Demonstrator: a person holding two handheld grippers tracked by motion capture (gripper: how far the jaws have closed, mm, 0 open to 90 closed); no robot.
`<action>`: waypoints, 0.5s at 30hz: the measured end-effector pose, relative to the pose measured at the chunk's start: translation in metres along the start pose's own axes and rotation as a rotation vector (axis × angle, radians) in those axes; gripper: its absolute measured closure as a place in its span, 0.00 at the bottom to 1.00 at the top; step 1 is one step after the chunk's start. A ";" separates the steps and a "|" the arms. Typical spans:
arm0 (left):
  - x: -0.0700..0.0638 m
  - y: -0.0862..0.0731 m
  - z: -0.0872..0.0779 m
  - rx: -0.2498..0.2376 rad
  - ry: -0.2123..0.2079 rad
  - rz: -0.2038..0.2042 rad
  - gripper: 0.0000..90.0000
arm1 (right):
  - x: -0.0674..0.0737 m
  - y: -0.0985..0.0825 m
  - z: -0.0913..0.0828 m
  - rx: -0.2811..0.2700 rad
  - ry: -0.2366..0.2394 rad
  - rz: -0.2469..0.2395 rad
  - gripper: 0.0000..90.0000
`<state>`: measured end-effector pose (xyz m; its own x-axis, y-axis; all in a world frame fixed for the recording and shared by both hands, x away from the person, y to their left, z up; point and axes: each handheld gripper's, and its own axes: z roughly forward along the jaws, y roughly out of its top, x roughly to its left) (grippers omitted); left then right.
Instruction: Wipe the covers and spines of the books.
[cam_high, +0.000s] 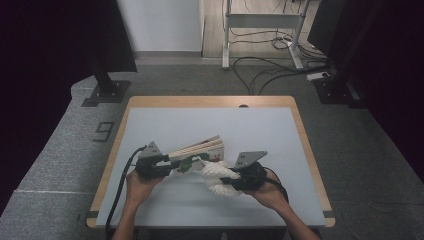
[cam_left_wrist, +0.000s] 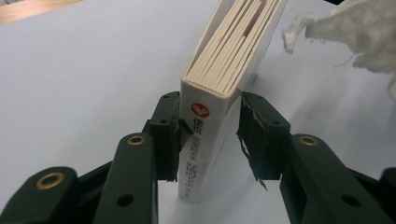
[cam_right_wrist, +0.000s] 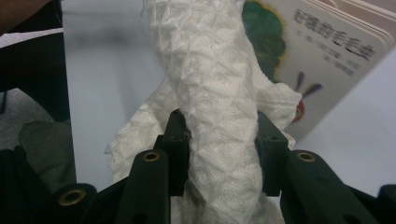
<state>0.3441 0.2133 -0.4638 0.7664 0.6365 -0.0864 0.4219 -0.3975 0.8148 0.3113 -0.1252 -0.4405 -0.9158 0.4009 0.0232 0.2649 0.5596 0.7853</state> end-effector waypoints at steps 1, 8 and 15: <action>0.000 0.000 0.000 0.000 0.000 0.000 0.66 | 0.001 0.002 0.002 -0.001 0.004 -0.005 0.71; 0.000 0.000 0.000 0.001 -0.001 0.003 0.66 | 0.012 0.013 0.019 -0.002 0.035 -0.054 0.71; 0.000 0.000 0.000 0.002 -0.005 0.008 0.66 | 0.020 0.018 0.039 0.001 0.065 -0.085 0.70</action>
<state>0.3444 0.2135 -0.4641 0.7719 0.6303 -0.0828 0.4172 -0.4040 0.8141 0.3094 -0.0792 -0.4497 -0.9525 0.3045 -0.0033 0.1861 0.5904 0.7854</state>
